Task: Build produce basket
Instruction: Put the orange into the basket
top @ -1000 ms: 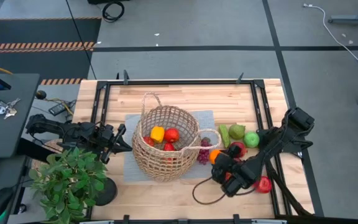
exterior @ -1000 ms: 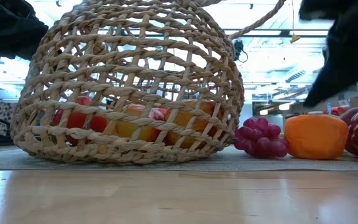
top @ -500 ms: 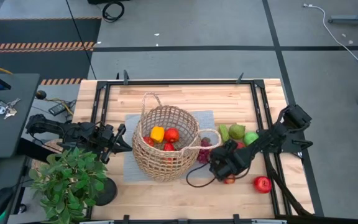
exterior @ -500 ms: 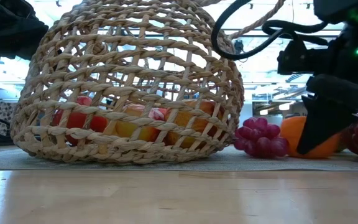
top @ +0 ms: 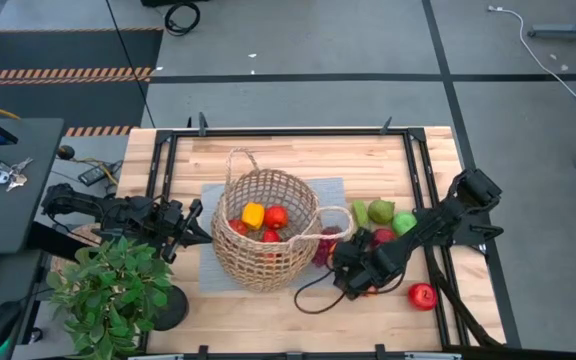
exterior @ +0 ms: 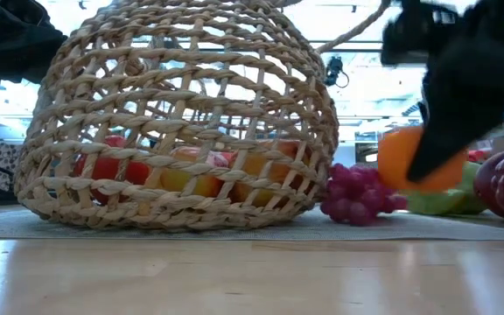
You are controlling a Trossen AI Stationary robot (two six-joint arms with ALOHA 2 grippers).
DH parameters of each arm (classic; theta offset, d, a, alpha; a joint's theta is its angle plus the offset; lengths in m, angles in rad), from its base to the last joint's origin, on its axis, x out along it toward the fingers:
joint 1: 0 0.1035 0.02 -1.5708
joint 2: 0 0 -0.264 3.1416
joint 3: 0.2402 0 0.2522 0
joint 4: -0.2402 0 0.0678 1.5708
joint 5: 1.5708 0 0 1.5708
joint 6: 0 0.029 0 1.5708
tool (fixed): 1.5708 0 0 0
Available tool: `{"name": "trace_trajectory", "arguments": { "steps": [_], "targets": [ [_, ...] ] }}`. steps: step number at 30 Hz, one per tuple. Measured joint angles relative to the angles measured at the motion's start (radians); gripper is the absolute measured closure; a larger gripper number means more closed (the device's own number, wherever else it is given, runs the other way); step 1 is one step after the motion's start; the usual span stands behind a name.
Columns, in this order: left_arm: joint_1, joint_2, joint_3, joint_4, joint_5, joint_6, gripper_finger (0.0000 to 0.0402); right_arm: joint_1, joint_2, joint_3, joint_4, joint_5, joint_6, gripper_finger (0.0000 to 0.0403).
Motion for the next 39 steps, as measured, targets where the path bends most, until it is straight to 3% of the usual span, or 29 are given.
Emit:
{"name": "trace_trajectory", "arguments": {
  "steps": [8, 14, 26, 31, 39],
  "targets": [
    [0.000, 0.000, 0.000, 0.000, 0.000, 0.000, 0.0366, 0.064, 0.000, 0.265, -0.129, 0.052, -0.100, 0.0073],
    [0.000, 0.000, 0.000, 0.000, 0.000, 0.000, 0.0371, 0.117, 0.000, 0.419, -0.120, 0.199, -0.279, 0.0073],
    [0.000, 0.000, 0.000, 0.000, 0.000, 0.000, 0.0366, 0.167, 0.000, 0.591, 0.189, 0.450, -0.763, 0.0072],
    [0.000, 0.000, 0.000, 0.000, 0.000, 0.000, 0.0372, 0.152, 0.000, 0.670, 0.203, 0.534, -0.828, 0.0072],
    [0.000, 0.000, 0.000, 0.000, 0.000, 0.000, 0.0367, 0.113, 0.000, 0.757, 0.253, 0.555, -0.840, 0.0071]
  ]
}}
